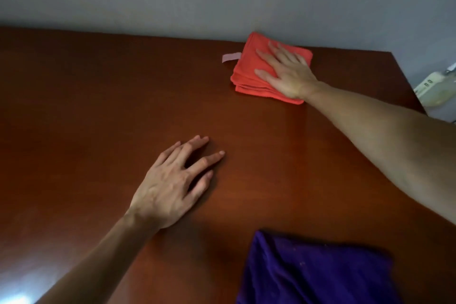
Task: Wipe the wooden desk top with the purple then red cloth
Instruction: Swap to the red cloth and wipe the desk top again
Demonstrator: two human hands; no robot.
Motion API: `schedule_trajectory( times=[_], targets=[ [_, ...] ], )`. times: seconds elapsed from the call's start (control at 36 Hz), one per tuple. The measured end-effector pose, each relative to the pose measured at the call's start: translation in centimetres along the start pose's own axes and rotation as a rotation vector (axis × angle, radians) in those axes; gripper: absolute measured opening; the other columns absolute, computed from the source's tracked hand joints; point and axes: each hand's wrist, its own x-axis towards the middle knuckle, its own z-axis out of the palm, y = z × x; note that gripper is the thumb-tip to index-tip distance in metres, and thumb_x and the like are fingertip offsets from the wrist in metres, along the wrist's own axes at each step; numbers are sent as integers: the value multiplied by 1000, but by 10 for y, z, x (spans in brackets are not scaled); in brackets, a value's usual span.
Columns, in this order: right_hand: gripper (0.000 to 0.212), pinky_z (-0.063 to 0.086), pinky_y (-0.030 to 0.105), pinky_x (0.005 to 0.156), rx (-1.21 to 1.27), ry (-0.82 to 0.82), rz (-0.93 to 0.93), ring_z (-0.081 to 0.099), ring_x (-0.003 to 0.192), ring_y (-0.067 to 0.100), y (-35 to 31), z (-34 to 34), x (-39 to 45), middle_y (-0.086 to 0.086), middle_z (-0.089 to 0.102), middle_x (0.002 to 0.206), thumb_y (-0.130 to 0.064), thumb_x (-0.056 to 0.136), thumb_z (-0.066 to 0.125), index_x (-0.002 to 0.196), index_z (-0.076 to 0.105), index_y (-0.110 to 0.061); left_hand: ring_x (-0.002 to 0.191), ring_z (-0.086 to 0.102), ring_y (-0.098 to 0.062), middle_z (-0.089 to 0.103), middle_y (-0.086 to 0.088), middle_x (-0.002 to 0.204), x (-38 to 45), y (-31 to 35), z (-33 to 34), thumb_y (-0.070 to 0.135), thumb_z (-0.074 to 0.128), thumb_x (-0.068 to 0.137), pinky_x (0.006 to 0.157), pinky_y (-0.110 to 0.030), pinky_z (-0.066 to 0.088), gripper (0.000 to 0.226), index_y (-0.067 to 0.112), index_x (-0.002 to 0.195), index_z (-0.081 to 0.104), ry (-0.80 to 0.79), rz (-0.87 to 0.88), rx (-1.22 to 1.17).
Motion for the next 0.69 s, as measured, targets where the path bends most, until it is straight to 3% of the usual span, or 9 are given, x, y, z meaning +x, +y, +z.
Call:
schedule_trajectory(
  times=[0.11,0.22,0.42,0.58,0.69],
  targets=[
    [73,7,47,127,38,47,105,6,160,19,-20,8,-45,-1,9,174,-76,97,24,162,17,-43,154,19,-10,29,4,163,0,0,-3,52,26,105,123,-24,1,50,46,154,33,0,-1,-8],
    [87,6,46,126,53,55,101,6,160,17,-43,13,-115,-3,9,174,-84,85,9,162,16,-44,151,22,-13,28,5,163,0,1,-5,55,26,102,117,-25,7,52,49,152,37,1,-34,-8],
    [83,10,49,126,-28,35,-76,6,160,16,-57,23,-218,-4,9,174,-81,89,20,163,17,-43,127,54,-30,50,-4,145,-10,9,-3,47,33,102,103,-45,39,49,33,142,56,63,-113,68],
    [79,9,48,127,-82,42,-205,3,160,15,-38,20,-264,-4,5,174,-78,94,27,163,14,-42,115,57,-30,54,-8,133,-19,37,1,39,39,100,94,-48,42,43,19,129,63,217,-180,37],
    [77,10,49,127,-77,24,-302,2,160,15,-21,14,-261,-4,4,174,-75,96,33,163,16,-41,117,55,-30,52,-8,135,-3,74,13,39,43,99,94,-46,41,42,17,132,58,255,-153,-91]
  ],
)
